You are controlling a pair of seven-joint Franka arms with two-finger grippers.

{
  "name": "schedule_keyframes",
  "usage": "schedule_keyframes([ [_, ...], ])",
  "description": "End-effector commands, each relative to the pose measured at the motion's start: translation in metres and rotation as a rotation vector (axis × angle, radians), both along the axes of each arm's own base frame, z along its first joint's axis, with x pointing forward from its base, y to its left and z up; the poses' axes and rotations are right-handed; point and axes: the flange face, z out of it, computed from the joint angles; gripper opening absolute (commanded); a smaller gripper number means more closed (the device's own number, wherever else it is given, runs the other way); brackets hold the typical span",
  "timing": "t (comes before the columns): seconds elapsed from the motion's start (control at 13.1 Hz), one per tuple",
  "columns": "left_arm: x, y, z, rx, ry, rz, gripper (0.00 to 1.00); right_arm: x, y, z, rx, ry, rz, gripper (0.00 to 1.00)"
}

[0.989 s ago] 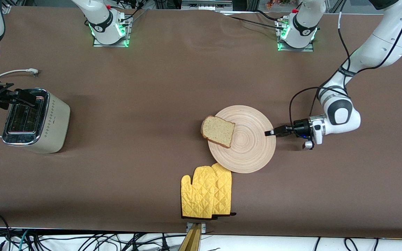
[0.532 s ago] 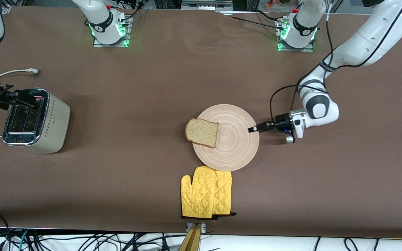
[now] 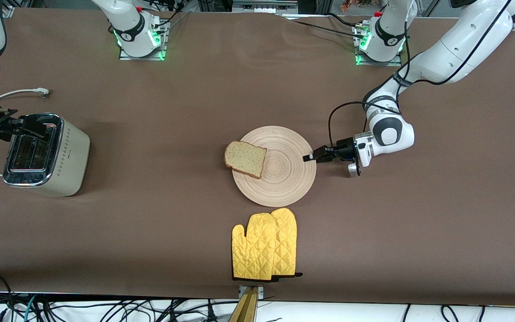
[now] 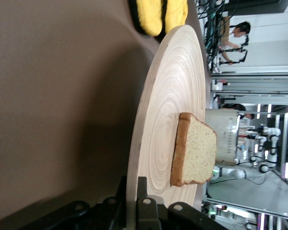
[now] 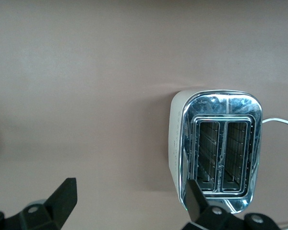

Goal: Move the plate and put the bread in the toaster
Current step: 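Push the wooden plate with the left gripper toward the toaster, then reach the right gripper to the bread while the left gripper withdraws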

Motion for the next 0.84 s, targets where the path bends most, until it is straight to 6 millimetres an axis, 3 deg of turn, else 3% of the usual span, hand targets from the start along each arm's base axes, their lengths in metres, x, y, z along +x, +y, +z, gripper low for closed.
schedule_keyframes([
  [0.0, -0.006, -0.013, 0.001, 0.005, -0.021, 0.004, 0.0, 0.002, 0.005, 0.003, -0.01, -0.022, 0.001, 1.0],
  [0.23, -0.007, -0.02, 0.001, 0.001, -0.016, 0.013, 0.02, 0.002, 0.005, 0.001, -0.004, -0.018, -0.003, 1.0],
  [0.38, -0.004, -0.018, 0.004, 0.002, -0.024, 0.017, 0.99, 0.005, 0.002, -0.008, 0.0, -0.001, -0.009, 1.0],
  [0.76, 0.005, 0.002, 0.011, 0.026, -0.043, 0.021, 1.0, 0.007, 0.017, -0.023, 0.095, 0.031, -0.022, 1.0],
])
